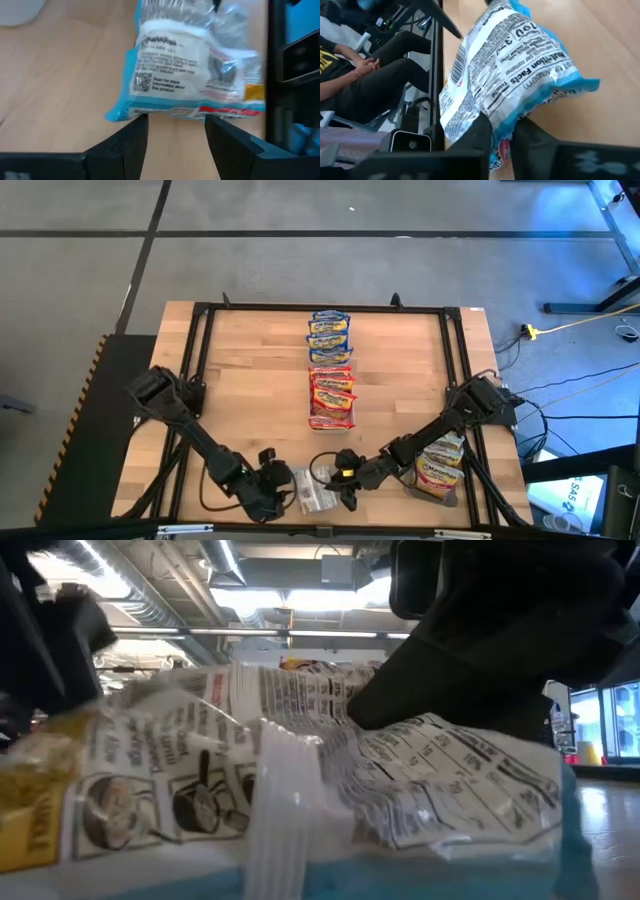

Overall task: Sort Maruchan noodles
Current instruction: Put the light blue noodle pack into the black bin

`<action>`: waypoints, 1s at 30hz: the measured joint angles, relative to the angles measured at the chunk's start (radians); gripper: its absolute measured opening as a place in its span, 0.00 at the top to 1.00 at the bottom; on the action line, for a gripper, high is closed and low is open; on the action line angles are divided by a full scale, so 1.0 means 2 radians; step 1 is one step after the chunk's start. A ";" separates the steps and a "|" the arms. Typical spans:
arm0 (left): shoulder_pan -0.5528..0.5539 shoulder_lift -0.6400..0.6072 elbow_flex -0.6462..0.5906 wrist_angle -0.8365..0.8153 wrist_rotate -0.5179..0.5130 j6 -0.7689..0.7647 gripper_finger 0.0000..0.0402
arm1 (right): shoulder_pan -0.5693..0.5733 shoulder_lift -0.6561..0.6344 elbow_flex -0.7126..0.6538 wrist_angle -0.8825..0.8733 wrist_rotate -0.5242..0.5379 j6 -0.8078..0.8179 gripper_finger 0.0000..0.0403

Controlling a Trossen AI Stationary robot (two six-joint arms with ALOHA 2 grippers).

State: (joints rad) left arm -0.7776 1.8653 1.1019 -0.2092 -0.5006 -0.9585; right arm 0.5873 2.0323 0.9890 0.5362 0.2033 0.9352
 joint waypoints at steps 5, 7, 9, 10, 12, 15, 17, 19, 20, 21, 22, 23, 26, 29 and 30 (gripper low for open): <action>-0.003 -0.022 0.000 -0.005 0.004 0.000 0.52 | 0.000 0.000 0.000 0.008 0.001 -0.042 0.98; -0.001 -0.026 0.000 -0.005 0.010 0.000 0.52 | 0.000 0.000 0.000 0.007 0.001 -0.060 0.98; 0.004 -0.027 0.000 -0.006 0.020 -0.002 0.52 | 0.000 0.000 0.000 0.008 0.001 -0.077 0.97; 0.008 -0.027 0.000 -0.007 0.030 -0.004 0.52 | 0.000 0.000 0.000 0.007 0.001 -0.083 0.97; 0.015 -0.028 0.000 -0.013 0.047 -0.011 0.52 | 0.000 0.000 0.000 0.006 0.001 -0.098 0.98; 0.027 -0.032 0.000 -0.024 0.072 -0.016 0.51 | 0.001 0.000 0.000 0.006 0.000 -0.122 0.98; 0.033 -0.037 0.000 -0.028 0.084 -0.017 0.49 | 0.001 0.000 0.000 0.005 0.000 -0.134 0.98; 0.040 -0.045 0.000 -0.027 0.110 -0.016 0.48 | 0.001 -0.001 0.000 0.004 -0.002 -0.144 0.98; 0.043 -0.050 0.000 -0.029 0.129 -0.016 0.47 | 0.001 -0.005 0.000 -0.004 -0.003 -0.146 0.98; 0.045 -0.056 0.000 -0.039 0.142 -0.016 0.47 | 0.001 -0.009 0.000 -0.013 -0.002 -0.147 0.98; 0.046 -0.061 0.000 -0.044 0.148 -0.021 0.48 | 0.001 -0.011 0.000 -0.015 -0.002 -0.151 0.98; 0.046 -0.067 0.000 -0.045 0.150 -0.026 0.48 | 0.001 -0.017 0.000 -0.027 -0.001 -0.157 0.98; 0.029 -0.094 0.000 -0.062 0.123 -0.025 0.48 | 0.001 -0.038 0.000 -0.055 0.009 -0.176 0.99; 0.003 -0.107 0.000 -0.058 0.050 -0.013 0.48 | 0.001 -0.068 -0.001 -0.093 0.016 -0.199 0.98; -0.005 -0.108 0.000 -0.054 0.024 -0.012 0.48 | 0.004 -0.078 0.000 -0.107 0.017 -0.208 0.98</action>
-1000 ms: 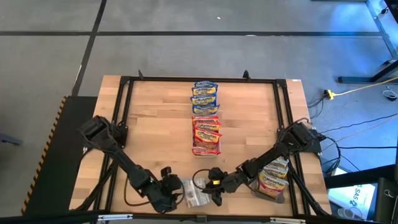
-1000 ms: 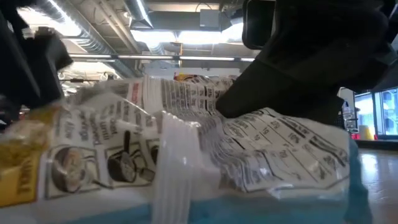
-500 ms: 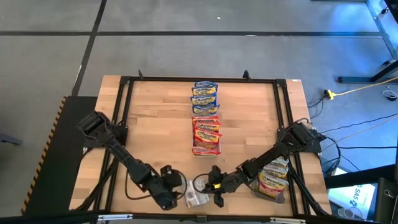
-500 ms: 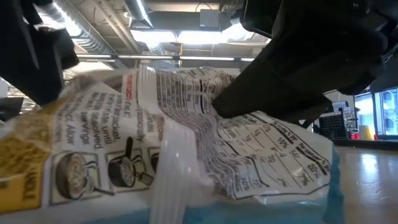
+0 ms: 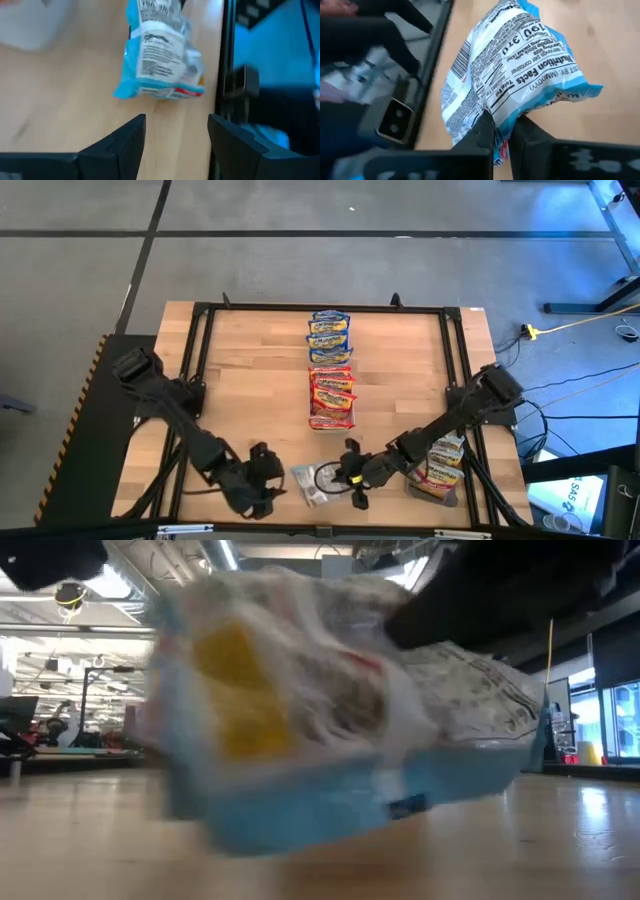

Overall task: Sort Maruchan noodles
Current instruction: Put the light blue noodle pack into the black bin

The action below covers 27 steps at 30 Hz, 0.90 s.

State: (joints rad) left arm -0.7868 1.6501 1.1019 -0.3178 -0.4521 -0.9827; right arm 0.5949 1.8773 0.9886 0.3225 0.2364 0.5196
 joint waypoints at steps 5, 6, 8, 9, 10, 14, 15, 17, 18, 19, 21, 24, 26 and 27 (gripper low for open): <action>-0.021 0.006 0.000 0.037 -0.111 -0.007 0.48 | 0.023 -0.043 0.000 -0.049 0.020 -0.086 0.99; -0.020 0.006 0.000 0.040 -0.117 -0.012 0.48 | 0.028 -0.048 0.000 -0.057 0.026 -0.103 0.99; -0.009 0.006 0.000 0.066 -0.113 -0.008 0.47 | 0.036 -0.053 0.000 -0.064 0.039 -0.123 0.99; -0.003 0.006 0.000 0.081 -0.106 0.000 0.47 | 0.038 -0.054 0.000 -0.071 0.048 -0.130 0.98; 0.004 0.006 0.000 0.094 -0.093 0.008 0.47 | 0.038 -0.054 0.000 -0.072 0.055 -0.132 0.98; 0.035 0.007 0.000 0.122 -0.044 0.017 0.42 | 0.035 -0.054 0.000 -0.071 0.061 -0.133 0.99; 0.043 0.008 0.000 0.123 -0.036 0.019 0.41 | 0.036 -0.054 0.000 -0.071 0.064 -0.134 0.99; 0.056 0.013 0.000 0.131 -0.024 0.024 0.38 | 0.036 -0.054 0.000 -0.070 0.071 -0.139 0.99; 0.063 0.016 0.000 0.140 -0.016 0.025 0.36 | 0.036 -0.054 0.000 -0.070 0.072 -0.144 0.98; 0.068 0.018 0.000 0.140 -0.009 0.026 0.35 | 0.036 -0.054 0.000 -0.070 0.072 -0.144 0.98; 0.077 0.023 0.000 0.143 0.000 0.025 0.33 | 0.036 -0.054 0.000 -0.070 0.072 -0.145 0.98; 0.087 0.035 0.000 0.148 0.025 0.025 0.32 | 0.035 -0.054 -0.001 -0.073 0.075 -0.146 0.98; 0.094 0.047 0.000 0.170 0.053 0.026 0.33 | 0.033 -0.054 -0.001 -0.071 0.083 -0.147 0.98; 0.096 0.053 0.000 0.181 0.070 0.027 0.33 | 0.031 -0.054 -0.001 -0.068 0.082 -0.147 0.98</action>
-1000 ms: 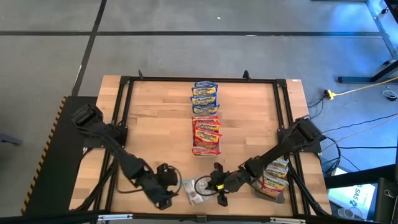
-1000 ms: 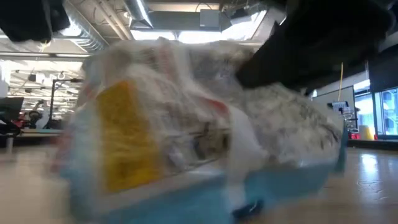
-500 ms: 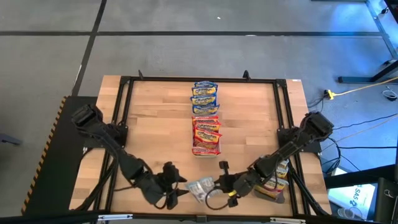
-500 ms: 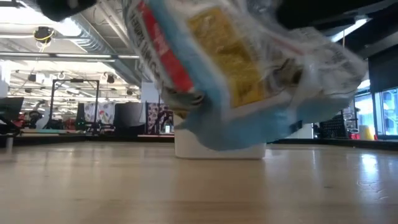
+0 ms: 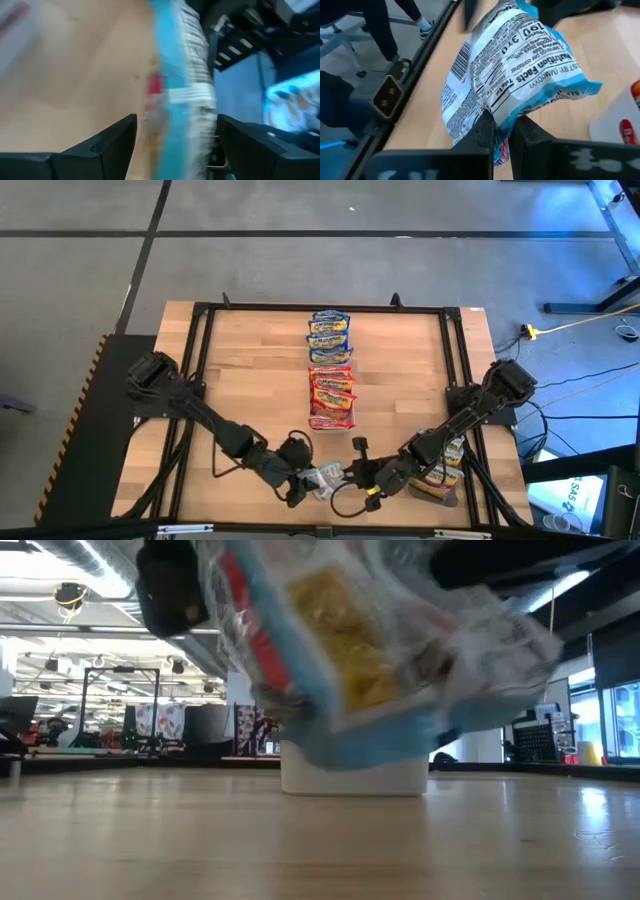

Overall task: Sort Maruchan noodles
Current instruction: Put the light blue noodle pack into the black bin

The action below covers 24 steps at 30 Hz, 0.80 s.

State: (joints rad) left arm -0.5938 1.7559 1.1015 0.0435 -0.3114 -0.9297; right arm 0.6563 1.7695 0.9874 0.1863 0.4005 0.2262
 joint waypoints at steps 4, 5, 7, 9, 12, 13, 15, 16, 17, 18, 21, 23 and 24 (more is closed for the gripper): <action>0.009 0.020 0.000 0.033 0.047 0.010 0.33 | -0.009 0.000 0.000 -0.002 -0.014 0.000 0.98; 0.010 0.022 0.000 0.033 0.054 0.010 0.33 | -0.009 0.000 0.000 -0.001 -0.013 0.000 0.98; 0.012 0.025 0.000 0.032 0.057 0.011 0.34 | -0.009 0.000 0.000 0.002 -0.013 0.000 0.98; 0.013 0.026 0.000 0.032 0.056 0.014 0.35 | -0.009 0.000 0.000 0.003 -0.013 0.001 0.98; 0.013 0.026 0.000 0.031 0.056 0.024 0.42 | -0.008 0.000 0.000 0.006 -0.017 0.008 0.95; 0.013 0.026 0.000 0.029 0.056 0.025 0.45 | -0.008 0.000 0.000 0.006 -0.022 0.014 0.94; 0.013 0.026 0.000 0.025 0.057 0.026 0.51 | -0.010 0.000 0.000 0.010 -0.037 0.016 0.91; 0.013 0.026 0.000 0.022 0.058 0.027 0.54 | -0.012 0.000 0.000 0.012 -0.049 0.017 0.90; 0.013 0.026 0.000 0.021 0.058 0.031 0.57 | -0.012 0.000 0.000 0.012 -0.062 0.021 0.87; 0.012 0.026 0.000 0.020 0.057 0.034 0.59 | -0.012 -0.003 0.000 0.006 -0.071 0.027 0.85; 0.008 0.026 0.000 0.016 0.047 0.040 0.63 | -0.011 -0.026 0.001 -0.036 -0.097 0.044 0.75; 0.005 0.023 0.000 0.009 0.038 0.053 0.64 | -0.010 -0.052 0.001 -0.090 -0.122 0.071 0.67; 0.002 0.022 0.000 0.008 0.032 0.058 0.64 | -0.006 -0.063 0.001 -0.113 -0.133 0.088 0.63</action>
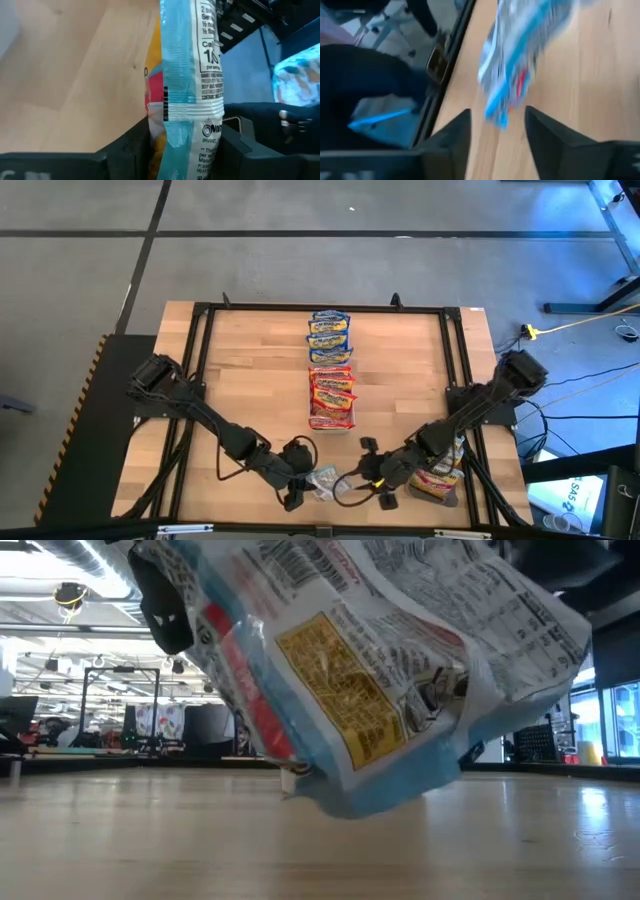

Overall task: Sort Maruchan noodles
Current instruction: Put the light blue noodle pack into the black bin

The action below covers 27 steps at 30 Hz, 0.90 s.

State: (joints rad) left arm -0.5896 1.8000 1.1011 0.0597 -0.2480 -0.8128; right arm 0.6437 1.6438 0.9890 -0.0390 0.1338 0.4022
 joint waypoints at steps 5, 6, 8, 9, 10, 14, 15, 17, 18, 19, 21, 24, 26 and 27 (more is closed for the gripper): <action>-0.016 -0.003 0.008 -0.004 -0.082 0.077 0.64 | 0.033 -0.035 -0.001 -0.070 0.006 0.064 0.45; -0.021 -0.003 0.014 -0.003 -0.110 0.102 0.65 | 0.045 -0.036 -0.005 -0.069 0.026 0.071 0.42; -0.034 -0.004 0.027 -0.004 -0.168 0.159 0.65 | 0.067 -0.035 -0.012 -0.059 0.073 0.076 0.37; -0.041 -0.004 0.033 -0.005 -0.198 0.191 0.65 | 0.076 -0.032 -0.016 -0.049 0.097 0.083 0.35; -0.047 -0.003 0.039 -0.005 -0.225 0.221 0.65 | 0.082 -0.031 -0.023 -0.037 0.118 0.089 0.34; -0.069 -0.003 0.048 -0.013 -0.334 0.337 0.65 | 0.091 -0.029 -0.060 0.042 0.176 0.133 0.33; -0.071 -0.002 0.048 -0.013 -0.362 0.366 0.65 | 0.090 -0.029 -0.070 0.072 0.181 0.144 0.33; -0.076 -0.002 0.048 -0.013 -0.415 0.417 0.65 | 0.088 -0.029 -0.091 0.125 0.189 0.167 0.34; -0.077 -0.002 0.048 -0.012 -0.437 0.439 0.65 | 0.083 -0.029 -0.100 0.152 0.190 0.178 0.35; -0.077 -0.002 0.048 -0.013 -0.461 0.463 0.65 | 0.077 -0.029 -0.109 0.182 0.187 0.191 0.35; -0.074 -0.002 0.048 -0.012 -0.507 0.510 0.65 | 0.061 -0.029 -0.130 0.240 0.185 0.219 0.36; -0.061 -0.002 0.048 -0.010 -0.549 0.571 0.65 | 0.028 -0.029 -0.156 0.336 0.163 0.256 0.37; -0.052 -0.002 0.048 -0.010 -0.561 0.592 0.65 | 0.006 -0.029 -0.169 0.417 0.146 0.274 0.38; -0.048 -0.002 0.048 -0.010 -0.565 0.597 0.65 | -0.004 -0.029 -0.173 0.451 0.137 0.283 0.38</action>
State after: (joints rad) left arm -0.6857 1.7958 1.1969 0.0387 -1.3772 0.3813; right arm 0.6357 1.5860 0.6422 0.8624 0.4073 0.9677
